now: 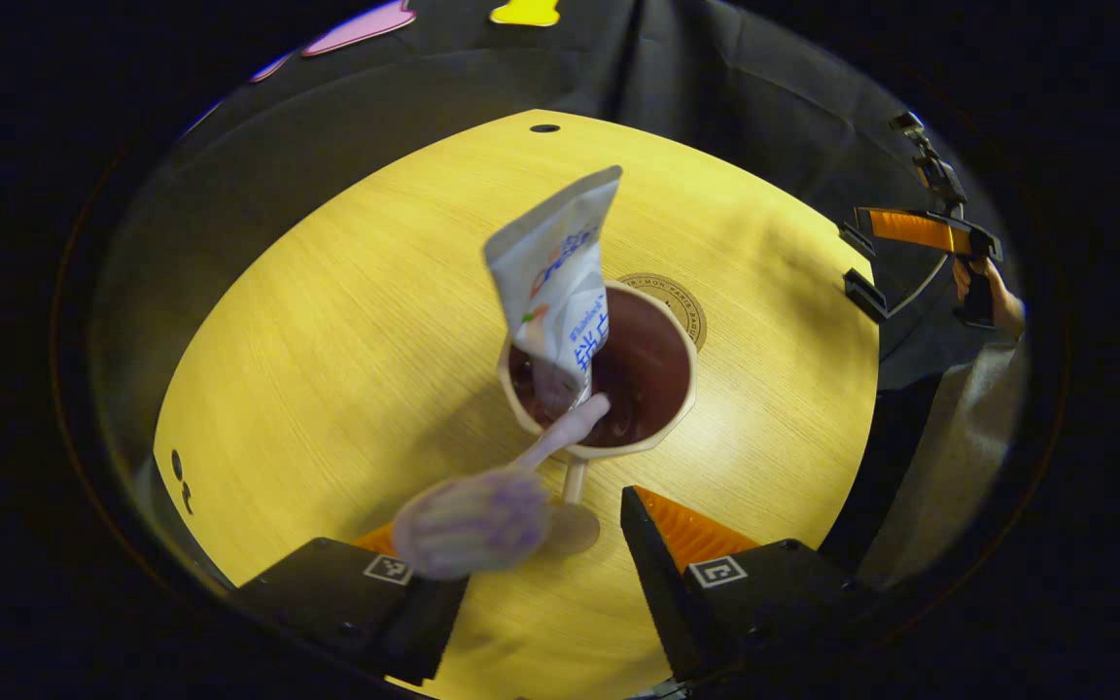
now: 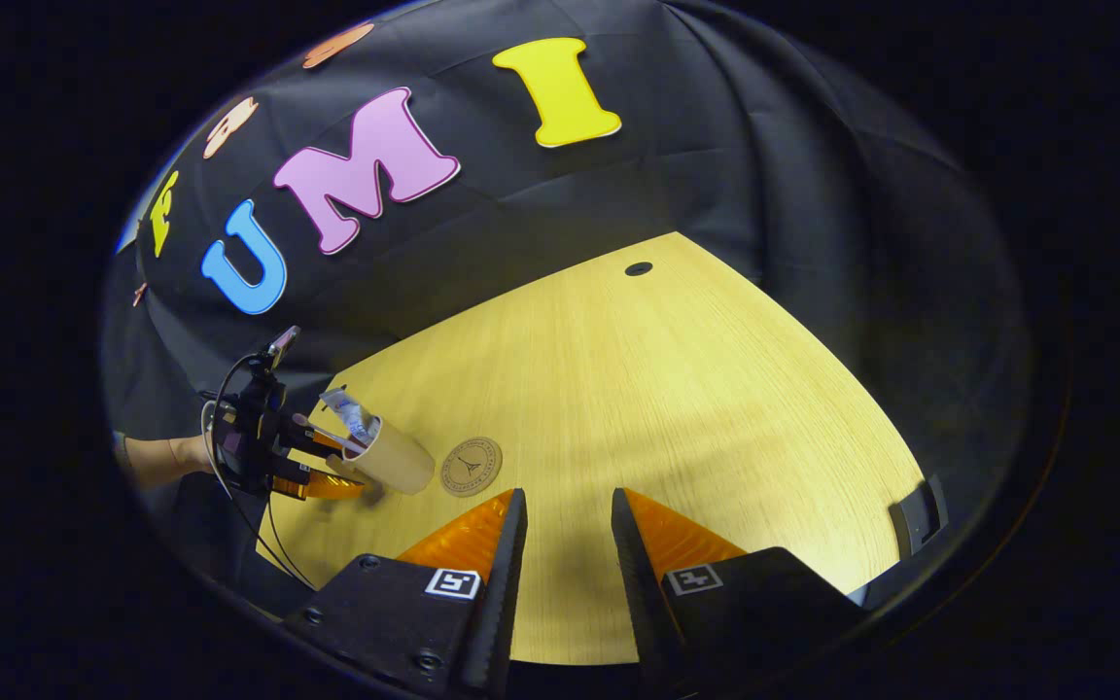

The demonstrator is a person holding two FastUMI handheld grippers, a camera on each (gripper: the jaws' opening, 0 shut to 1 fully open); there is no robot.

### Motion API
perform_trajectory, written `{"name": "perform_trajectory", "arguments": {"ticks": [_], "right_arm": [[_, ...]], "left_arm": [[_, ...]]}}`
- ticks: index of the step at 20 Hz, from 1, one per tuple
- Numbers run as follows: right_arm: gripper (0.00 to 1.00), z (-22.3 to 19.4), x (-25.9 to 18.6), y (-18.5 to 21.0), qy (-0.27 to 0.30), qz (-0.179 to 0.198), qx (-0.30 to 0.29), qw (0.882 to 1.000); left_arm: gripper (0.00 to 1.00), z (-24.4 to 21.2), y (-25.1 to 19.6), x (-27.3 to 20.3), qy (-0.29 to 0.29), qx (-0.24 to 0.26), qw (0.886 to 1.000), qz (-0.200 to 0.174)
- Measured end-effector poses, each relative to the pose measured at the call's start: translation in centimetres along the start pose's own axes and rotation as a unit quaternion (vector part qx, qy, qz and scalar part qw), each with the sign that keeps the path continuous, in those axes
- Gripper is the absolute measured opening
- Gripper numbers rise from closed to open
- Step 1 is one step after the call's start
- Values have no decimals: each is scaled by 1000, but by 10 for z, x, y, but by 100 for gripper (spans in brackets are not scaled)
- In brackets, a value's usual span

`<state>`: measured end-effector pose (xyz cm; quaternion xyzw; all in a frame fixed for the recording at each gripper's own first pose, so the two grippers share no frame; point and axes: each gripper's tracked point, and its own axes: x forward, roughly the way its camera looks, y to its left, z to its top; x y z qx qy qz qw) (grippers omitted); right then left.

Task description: Put the toothbrush and toothpaste on the desktop into the cup, then pick up the cup and place it on the coaster on the desktop.

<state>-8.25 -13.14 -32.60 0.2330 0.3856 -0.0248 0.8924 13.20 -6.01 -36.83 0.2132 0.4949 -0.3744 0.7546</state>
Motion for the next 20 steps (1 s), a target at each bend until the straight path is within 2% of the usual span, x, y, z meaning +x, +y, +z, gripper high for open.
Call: {"name": "perform_trajectory", "arguments": {"ticks": [8,13,16,20], "right_arm": [[54,-2,-5,-21,-1,-16,20,1000],[54,-8,0,-25,11,-12,21,1000],[54,-6,3,-25,15,-5,16,1000],[54,-1,10,-27,20,3,14,1000]], "left_arm": [[60,-6,11,25,58,-8,998,19],[29,-6,10,29,70,-17,997,27],[27,-4,8,29,56,-43,997,37],[27,2,2,26,32,-46,997,54]]}}
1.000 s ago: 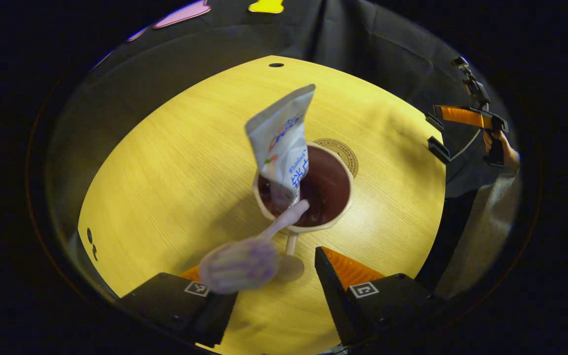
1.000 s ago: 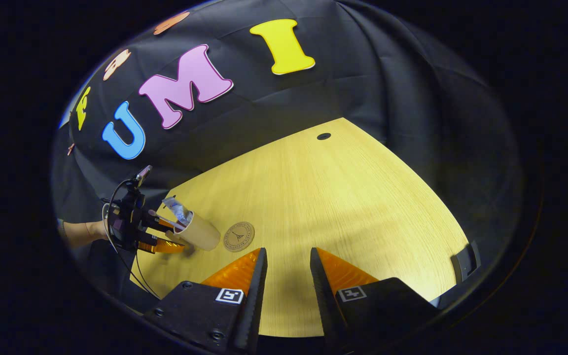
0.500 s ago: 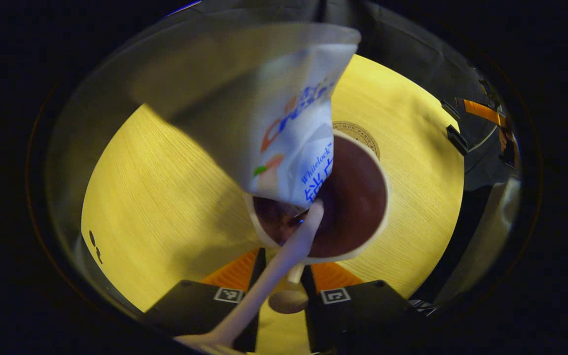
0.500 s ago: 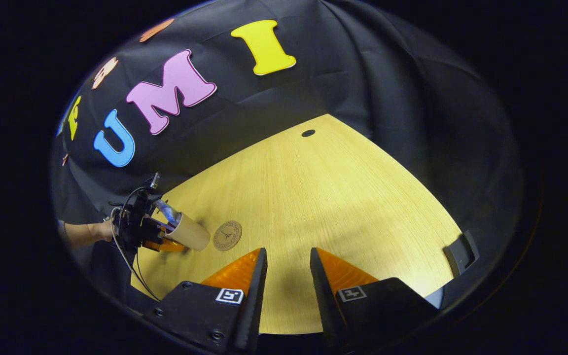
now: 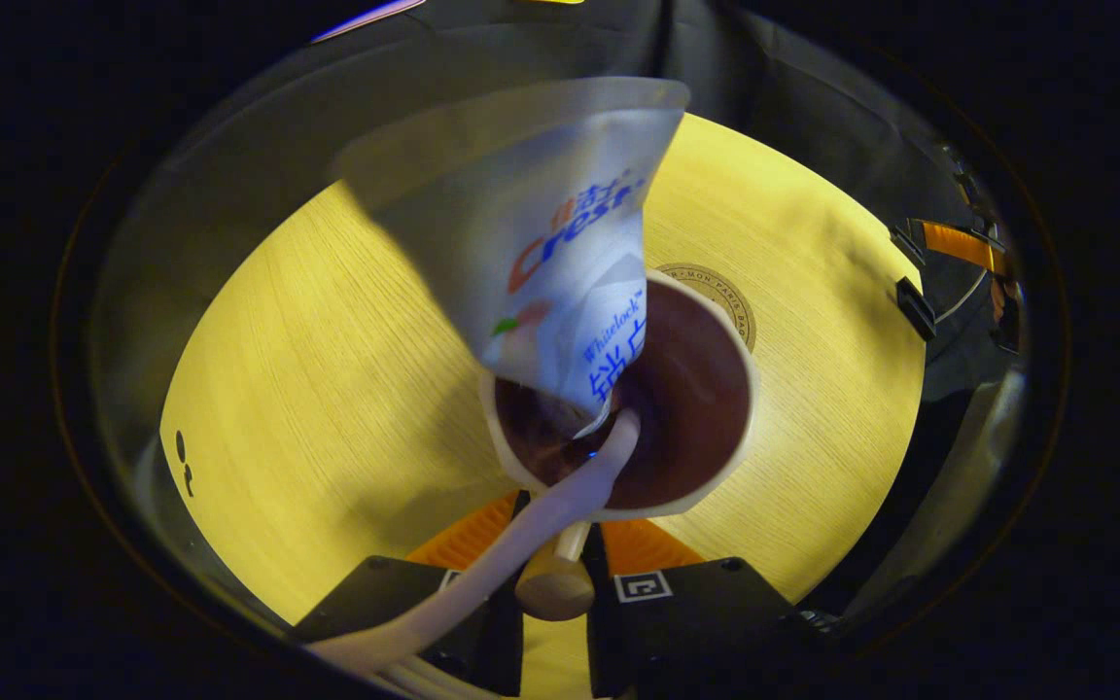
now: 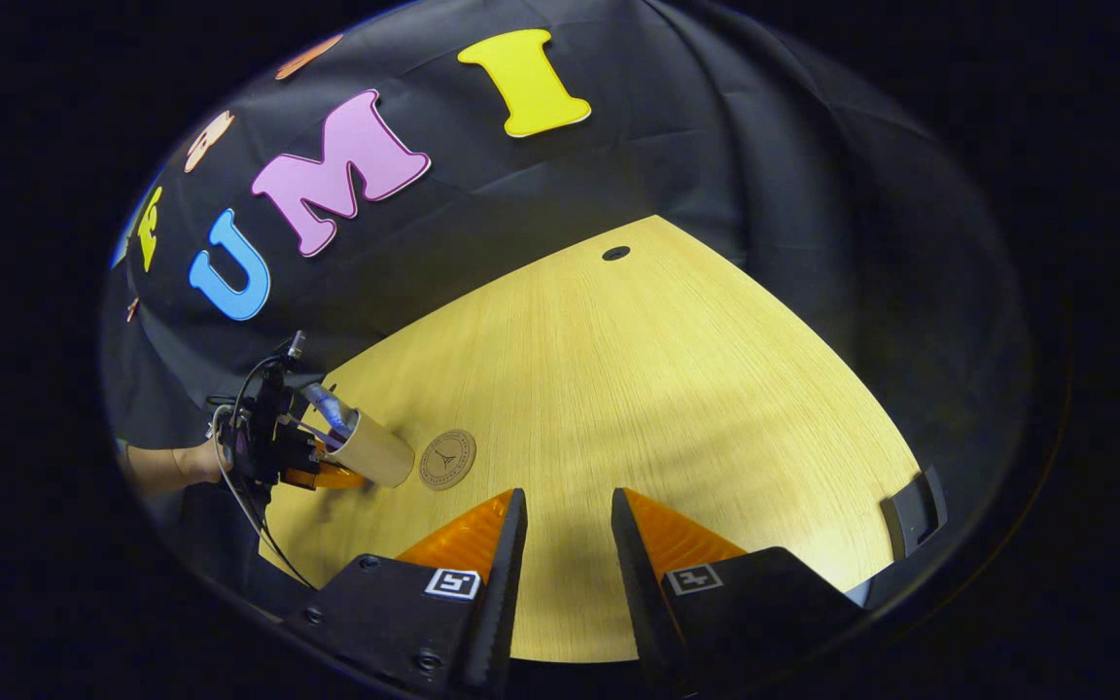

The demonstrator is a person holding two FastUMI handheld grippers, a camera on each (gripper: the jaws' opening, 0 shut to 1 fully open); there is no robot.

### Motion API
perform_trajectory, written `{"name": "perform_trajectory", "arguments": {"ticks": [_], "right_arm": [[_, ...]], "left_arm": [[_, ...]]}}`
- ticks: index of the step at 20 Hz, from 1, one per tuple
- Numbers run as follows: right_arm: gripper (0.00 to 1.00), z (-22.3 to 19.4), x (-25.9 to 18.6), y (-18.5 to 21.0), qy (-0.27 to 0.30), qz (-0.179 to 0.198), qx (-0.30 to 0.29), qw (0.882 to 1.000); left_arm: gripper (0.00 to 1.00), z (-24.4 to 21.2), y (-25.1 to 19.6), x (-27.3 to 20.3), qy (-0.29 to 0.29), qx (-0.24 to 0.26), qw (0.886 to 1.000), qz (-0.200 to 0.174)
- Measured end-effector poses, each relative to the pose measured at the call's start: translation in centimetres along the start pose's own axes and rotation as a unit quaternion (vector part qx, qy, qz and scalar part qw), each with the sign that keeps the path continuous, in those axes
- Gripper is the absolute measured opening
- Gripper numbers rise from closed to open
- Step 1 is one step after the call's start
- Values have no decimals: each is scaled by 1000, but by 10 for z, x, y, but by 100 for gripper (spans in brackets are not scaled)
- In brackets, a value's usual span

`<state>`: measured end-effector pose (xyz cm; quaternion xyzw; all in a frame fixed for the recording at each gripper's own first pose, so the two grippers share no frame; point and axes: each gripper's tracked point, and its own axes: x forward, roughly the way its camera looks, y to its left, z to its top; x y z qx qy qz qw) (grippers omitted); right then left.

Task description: Put the toothbrush and toothpaste on the desktop into the cup, then pick up the cup and place it on the coaster on the desktop.

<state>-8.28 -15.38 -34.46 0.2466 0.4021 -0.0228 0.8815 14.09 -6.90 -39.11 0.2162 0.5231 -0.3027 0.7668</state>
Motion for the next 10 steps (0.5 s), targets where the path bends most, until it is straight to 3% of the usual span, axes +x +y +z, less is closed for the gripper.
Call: {"name": "perform_trajectory", "arguments": {"ticks": [10], "right_arm": [[54,13,11,-14,4,16,-2,1000]], "left_arm": [[26,41,-26,-12,-35,-12,999,-4]]}}
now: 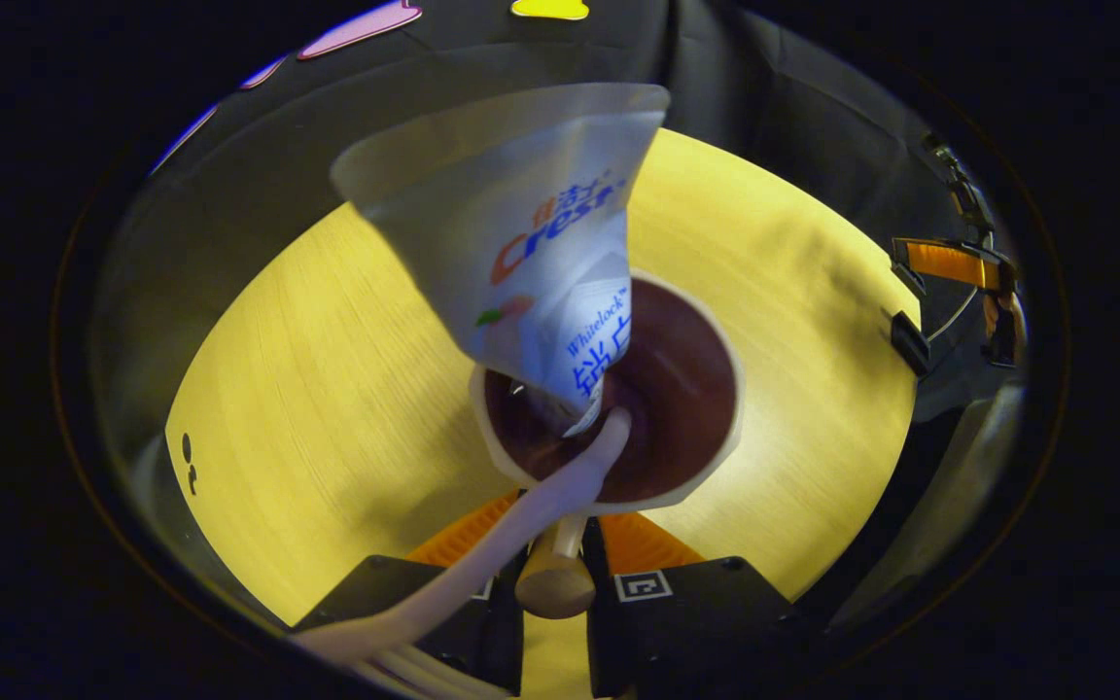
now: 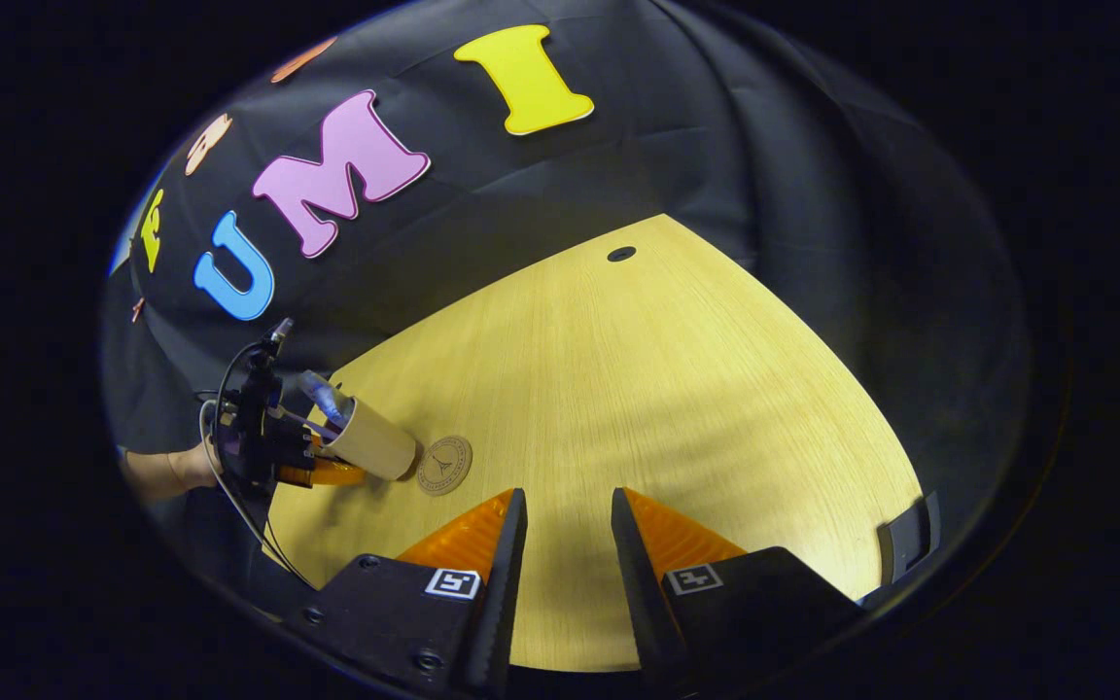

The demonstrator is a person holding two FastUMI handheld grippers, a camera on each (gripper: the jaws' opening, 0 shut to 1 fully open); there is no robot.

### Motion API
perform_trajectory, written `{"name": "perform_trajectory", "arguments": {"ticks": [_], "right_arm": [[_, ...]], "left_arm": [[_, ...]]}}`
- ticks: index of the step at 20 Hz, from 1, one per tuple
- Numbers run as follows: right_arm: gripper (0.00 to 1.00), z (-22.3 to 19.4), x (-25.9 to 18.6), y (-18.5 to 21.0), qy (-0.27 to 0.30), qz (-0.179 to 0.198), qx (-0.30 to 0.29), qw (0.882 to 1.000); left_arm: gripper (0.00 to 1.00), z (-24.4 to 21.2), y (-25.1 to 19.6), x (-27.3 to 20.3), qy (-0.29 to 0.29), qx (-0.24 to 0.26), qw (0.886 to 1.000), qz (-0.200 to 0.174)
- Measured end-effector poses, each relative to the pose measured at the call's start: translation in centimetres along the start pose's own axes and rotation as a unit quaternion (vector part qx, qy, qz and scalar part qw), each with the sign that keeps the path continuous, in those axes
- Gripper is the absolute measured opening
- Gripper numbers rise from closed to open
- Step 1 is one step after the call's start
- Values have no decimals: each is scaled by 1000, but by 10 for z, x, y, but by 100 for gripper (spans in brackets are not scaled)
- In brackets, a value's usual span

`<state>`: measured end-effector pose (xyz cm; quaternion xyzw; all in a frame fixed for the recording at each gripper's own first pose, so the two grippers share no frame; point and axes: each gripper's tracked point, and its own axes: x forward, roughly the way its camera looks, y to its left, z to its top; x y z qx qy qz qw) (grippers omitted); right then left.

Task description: Put the toothbrush and toothpaste on the desktop into the cup, then pick up the cup and place it on the coaster on the desktop.

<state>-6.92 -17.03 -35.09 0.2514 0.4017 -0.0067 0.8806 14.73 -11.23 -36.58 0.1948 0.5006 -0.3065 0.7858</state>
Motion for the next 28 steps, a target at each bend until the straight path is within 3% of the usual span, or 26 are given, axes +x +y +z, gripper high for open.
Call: {"name": "perform_trajectory", "arguments": {"ticks": [2,3,4,9,13,14,16,17,20,21,22,25,26,28], "right_arm": [[54,3,1,-6,-2,-1,4,1000],[54,3,1,-10,-3,-2,6,1000],[54,4,-1,-13,-3,-3,7,1000],[54,5,1,-31,-4,-9,12,1000],[54,6,1,-37,-3,-10,15,1000],[54,6,1,-38,-2,-9,14,1000],[54,5,1,-38,-1,-7,13,1000],[54,5,1,-38,-1,-6,12,1000],[54,5,0,-39,0,-5,12,1000],[54,5,0,-39,1,-5,12,1000],[54,5,0,-39,1,-4,13,1000],[54,5,-2,-41,0,-6,13,1000],[54,6,-2,-41,-1,-6,15,1000],[54,7,-3,-41,-3,-7,16,1000]], "left_arm": [[26,14,-14,3,-5,13,1000,-8],[34,18,-17,6,0,19,1000,-7],[29,22,-23,9,-3,26,1000,-12],[34,37,-46,16,-14,40,999,-28],[25,36,-57,11,-22,47,998,-36],[29,37,-59,12,-23,47,998,-36],[24,37,-62,14,-20,48,998,-36],[29,37,-63,14,-20,48,998,-36],[29,36,-67,16,-19,47,998,-37],[24,34,-67,18,-16,48,998,-33],[29,33,-66,20,-15,49,998,-30],[30,32,-67,23,-18,39,999,-32],[26,31,-67,23,-15,35,999,-32],[33,29,-67,22,-17,37,999,-34]]}}
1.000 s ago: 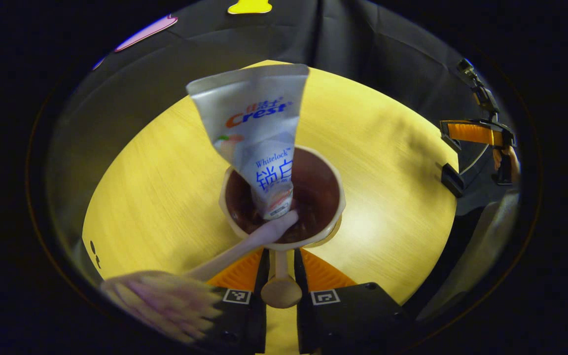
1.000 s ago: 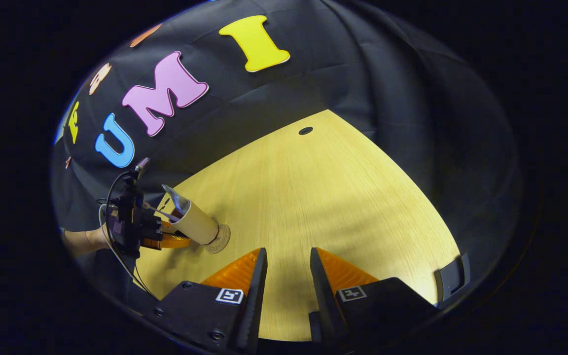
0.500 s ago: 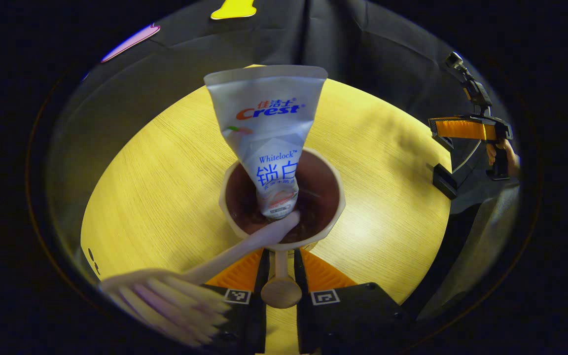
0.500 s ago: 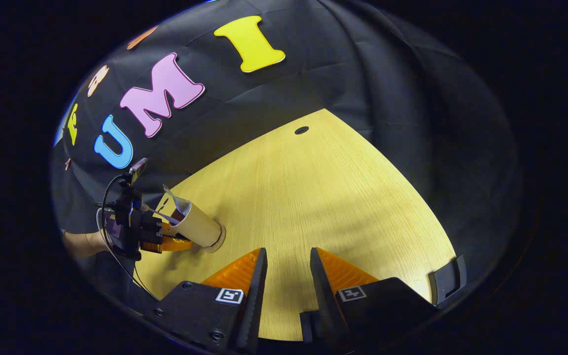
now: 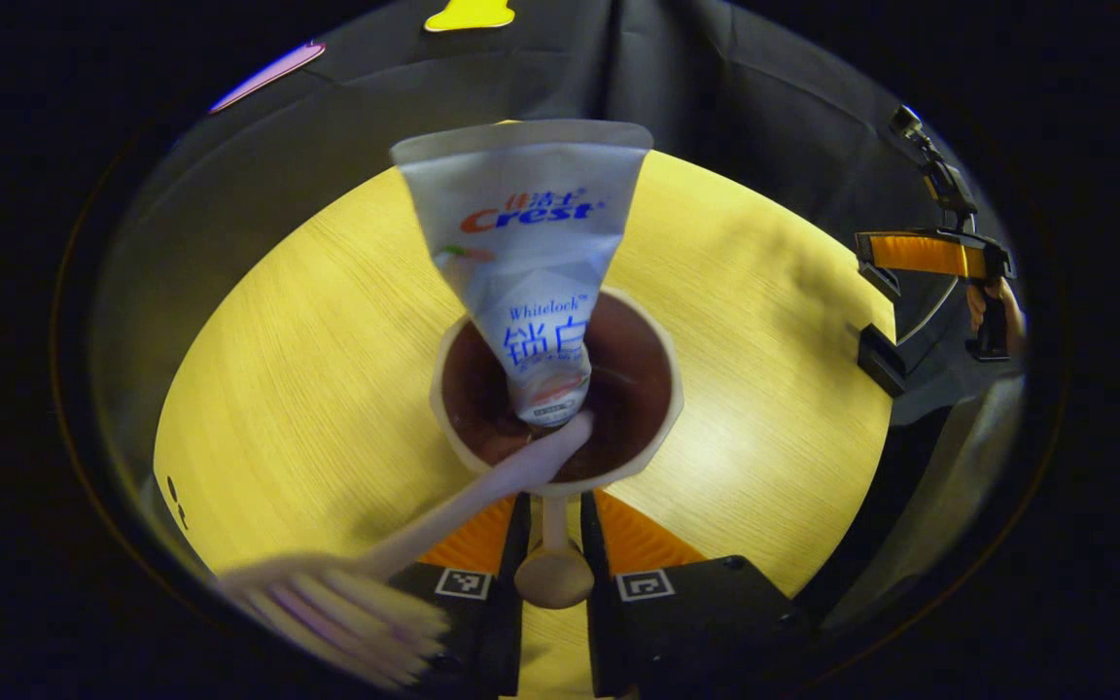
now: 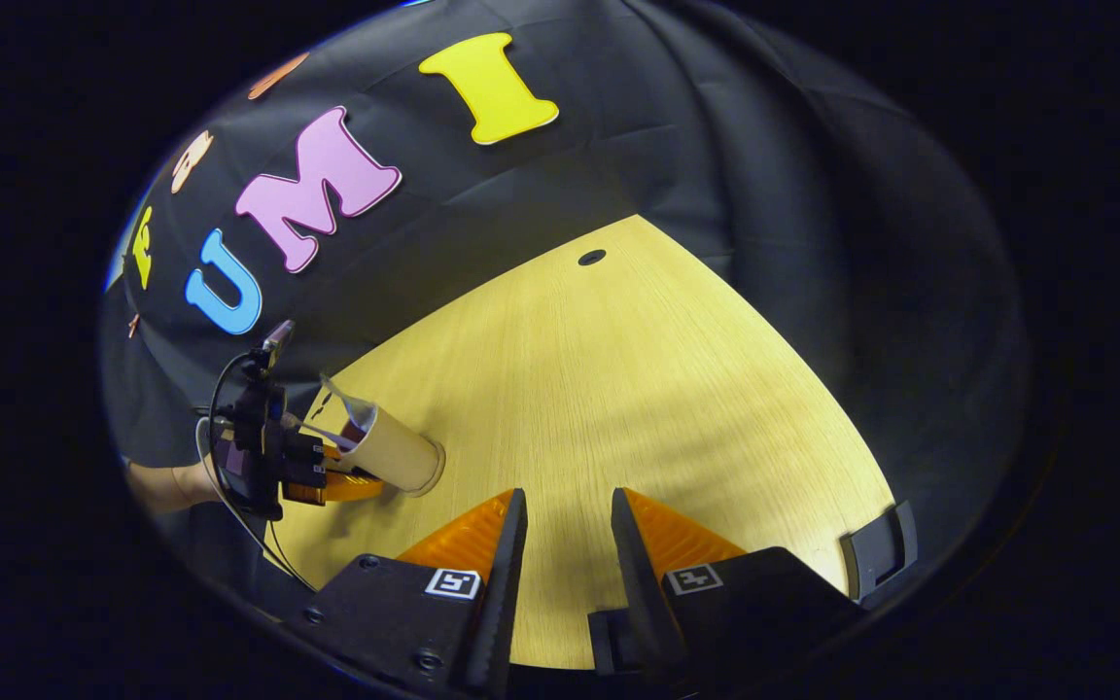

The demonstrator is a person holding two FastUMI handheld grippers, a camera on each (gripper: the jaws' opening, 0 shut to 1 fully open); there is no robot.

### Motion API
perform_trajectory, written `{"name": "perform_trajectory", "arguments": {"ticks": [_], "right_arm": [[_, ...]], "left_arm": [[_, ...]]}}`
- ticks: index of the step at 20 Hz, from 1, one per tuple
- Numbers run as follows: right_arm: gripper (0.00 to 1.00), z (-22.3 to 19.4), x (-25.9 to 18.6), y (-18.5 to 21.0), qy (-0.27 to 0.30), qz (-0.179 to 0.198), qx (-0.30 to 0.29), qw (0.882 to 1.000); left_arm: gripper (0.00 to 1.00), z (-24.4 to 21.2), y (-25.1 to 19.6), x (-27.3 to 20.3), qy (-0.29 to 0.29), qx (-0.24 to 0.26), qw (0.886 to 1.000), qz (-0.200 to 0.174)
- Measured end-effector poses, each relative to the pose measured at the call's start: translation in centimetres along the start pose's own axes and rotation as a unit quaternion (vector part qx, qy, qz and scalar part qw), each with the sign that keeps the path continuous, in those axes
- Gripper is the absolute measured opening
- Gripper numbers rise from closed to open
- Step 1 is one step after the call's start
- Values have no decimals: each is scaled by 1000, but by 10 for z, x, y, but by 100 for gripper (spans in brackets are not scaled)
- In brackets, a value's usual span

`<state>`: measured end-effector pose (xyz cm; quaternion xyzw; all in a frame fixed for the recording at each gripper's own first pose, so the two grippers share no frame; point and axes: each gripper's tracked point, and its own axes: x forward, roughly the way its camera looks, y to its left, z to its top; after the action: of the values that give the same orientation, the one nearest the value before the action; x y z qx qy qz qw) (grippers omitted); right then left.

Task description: Put the toothbrush and toothpaste on the desktop into the cup, then pick up the cup and place it on the coaster on the desktop.

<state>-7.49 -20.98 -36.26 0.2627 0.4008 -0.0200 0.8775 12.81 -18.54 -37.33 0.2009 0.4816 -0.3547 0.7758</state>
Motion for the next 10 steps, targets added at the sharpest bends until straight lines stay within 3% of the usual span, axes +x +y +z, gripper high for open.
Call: {"name": "perform_trajectory", "arguments": {"ticks": [2,3,4,7,8,10], "right_arm": [[54,1,-1,1,-3,0,-1,1000],[54,2,-2,3,-4,0,-1,1000],[54,3,-2,5,-5,0,-1,1000],[54,1,-7,9,-10,-1,-2,1000],[54,0,-9,11,-11,-2,-2,1000],[54,0,-13,16,-15,-3,-1,1000]], "left_arm": [[38,-1,-6,-2,-3,3,1000,-14],[50,-1,-8,-2,-4,5,1000,-15],[52,-1,-9,-4,-5,8,1000,-15],[79,4,-8,-6,-14,16,1000,-10],[76,6,-8,-7,-17,19,1000,-8],[83,5,-3,-13,-22,22,1000,-2]]}}
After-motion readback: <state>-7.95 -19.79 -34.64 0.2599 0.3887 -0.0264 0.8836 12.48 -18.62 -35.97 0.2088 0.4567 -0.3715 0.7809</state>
